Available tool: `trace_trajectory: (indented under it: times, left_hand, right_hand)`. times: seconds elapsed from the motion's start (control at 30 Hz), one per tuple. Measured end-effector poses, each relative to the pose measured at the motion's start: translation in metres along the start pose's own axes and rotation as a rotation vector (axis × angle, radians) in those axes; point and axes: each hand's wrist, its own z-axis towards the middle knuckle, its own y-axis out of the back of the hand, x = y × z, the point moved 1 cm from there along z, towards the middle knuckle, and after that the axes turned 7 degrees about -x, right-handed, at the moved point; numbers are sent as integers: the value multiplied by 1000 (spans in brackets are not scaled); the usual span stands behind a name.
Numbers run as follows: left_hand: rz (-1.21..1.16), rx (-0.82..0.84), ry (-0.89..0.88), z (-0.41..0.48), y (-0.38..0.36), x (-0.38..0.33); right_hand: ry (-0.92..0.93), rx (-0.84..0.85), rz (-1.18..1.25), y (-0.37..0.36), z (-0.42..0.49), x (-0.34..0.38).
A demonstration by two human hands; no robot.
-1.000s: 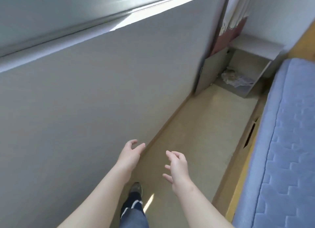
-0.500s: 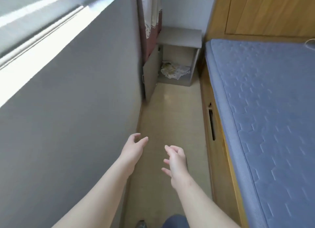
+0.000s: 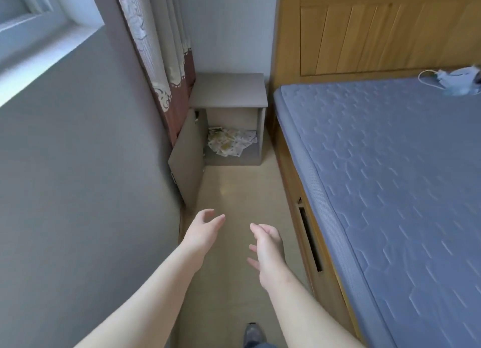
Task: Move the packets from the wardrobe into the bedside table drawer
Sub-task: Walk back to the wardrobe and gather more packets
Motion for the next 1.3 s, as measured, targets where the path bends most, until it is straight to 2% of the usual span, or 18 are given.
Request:
trace_trajectory:
  times: [0.27, 0.7, 0.9, 1.3]
  left_hand:
    - [-17, 10, 31, 133, -20, -81]
    - [64, 85, -18, 400, -21, -234]
    - [91, 160, -1, 474, -57, -283]
    - [-20, 33, 253, 620, -166, -302]
  right_hand:
    - [-28, 1, -22, -67, 105, 90]
    - [-78, -83, 79, -230, 288, 246]
    - [-104, -121, 86, -248, 368, 296]
    - [-182, 19, -195, -267, 560, 356]
